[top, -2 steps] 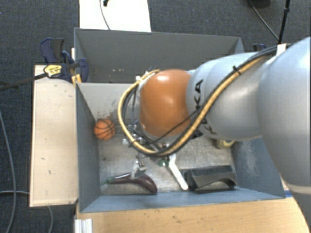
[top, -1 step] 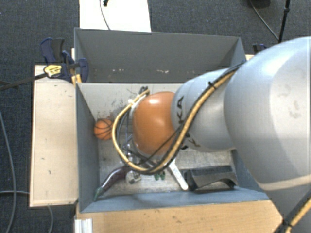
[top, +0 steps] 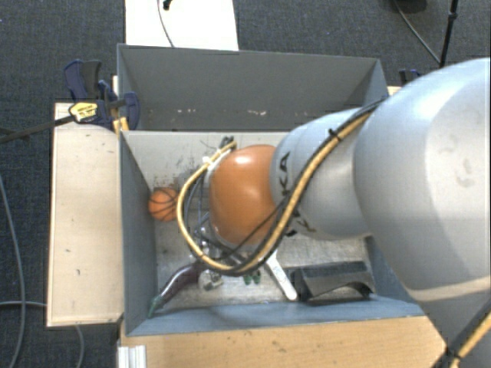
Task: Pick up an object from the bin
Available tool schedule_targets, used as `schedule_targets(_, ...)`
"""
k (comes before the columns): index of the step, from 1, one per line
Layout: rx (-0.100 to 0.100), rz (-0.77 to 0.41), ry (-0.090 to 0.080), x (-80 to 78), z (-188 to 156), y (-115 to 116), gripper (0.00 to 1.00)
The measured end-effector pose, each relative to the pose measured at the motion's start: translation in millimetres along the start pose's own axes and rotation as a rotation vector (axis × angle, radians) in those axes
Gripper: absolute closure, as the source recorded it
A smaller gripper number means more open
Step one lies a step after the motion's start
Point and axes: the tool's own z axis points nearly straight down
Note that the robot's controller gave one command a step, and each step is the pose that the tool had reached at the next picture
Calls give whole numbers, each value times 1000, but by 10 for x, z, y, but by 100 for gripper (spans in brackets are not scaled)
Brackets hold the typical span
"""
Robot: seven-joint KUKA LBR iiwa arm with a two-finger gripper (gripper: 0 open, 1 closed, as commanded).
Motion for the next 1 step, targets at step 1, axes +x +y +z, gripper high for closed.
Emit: schedule_targets(1, -1, -69, 7, -39, -1455, 98, 100)
